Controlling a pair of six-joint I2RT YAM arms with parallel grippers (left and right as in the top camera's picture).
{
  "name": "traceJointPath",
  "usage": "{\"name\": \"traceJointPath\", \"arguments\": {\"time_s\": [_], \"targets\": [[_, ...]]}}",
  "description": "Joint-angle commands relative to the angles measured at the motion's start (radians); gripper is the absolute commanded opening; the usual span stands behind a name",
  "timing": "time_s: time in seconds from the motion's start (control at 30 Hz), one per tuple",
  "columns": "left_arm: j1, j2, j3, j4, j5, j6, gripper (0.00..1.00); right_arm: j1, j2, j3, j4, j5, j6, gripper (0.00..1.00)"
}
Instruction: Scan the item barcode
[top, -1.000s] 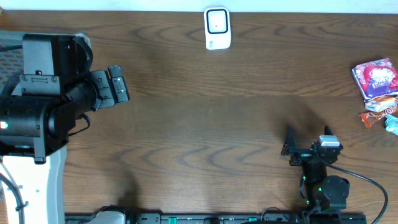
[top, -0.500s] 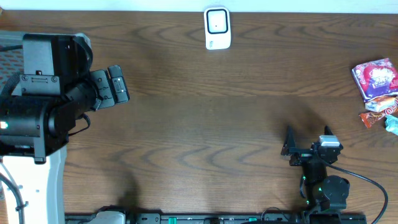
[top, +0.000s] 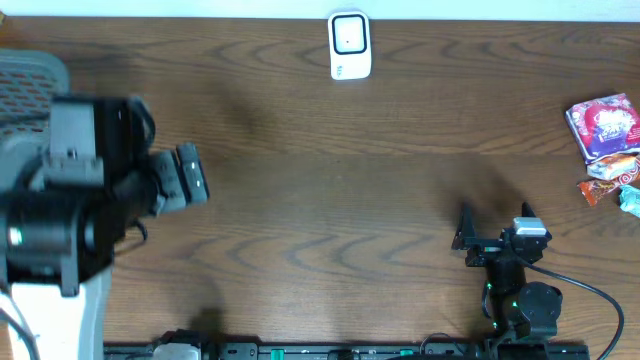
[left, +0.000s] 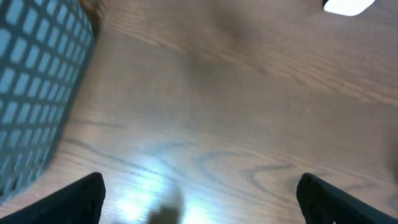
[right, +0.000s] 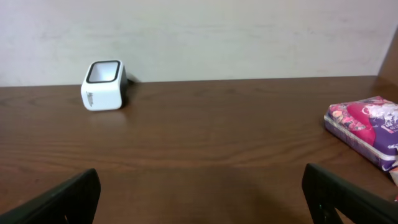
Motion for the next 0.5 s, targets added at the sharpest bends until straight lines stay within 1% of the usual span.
{"name": "traceJointPath", "arguments": {"time_s": [0.0, 0.07, 0.17, 0.27, 0.47], "targets": [[0.004, -0.13, -0.179, 0.094, -0.016, -0.011, 0.98, 0.008, -0.007, -0.001, -0.005, -0.002, 0.014, 0.99], [0.004, -0.213, -0.31, 0.196, -0.018, -0.011, 0.98, 0.008, -0.007, -0.001, -0.005, -0.002, 0.014, 0.99], [0.004, -0.352, -0.531, 0.393, -0.019, 0.0, 0.98, 0.008, -0.007, -0.001, -0.005, -0.002, 0.014, 0.99], [0.004, -0.505, -0.772, 0.632, -0.019, 0.0, 0.98, 0.008, -0.007, -0.001, -0.005, -0.002, 0.014, 0.99], [0.004, -0.772, -1.173, 1.028, -0.019, 0.0, 0.98, 0.008, -0.007, -0.001, -0.005, -0.002, 0.014, 0.99]]}}
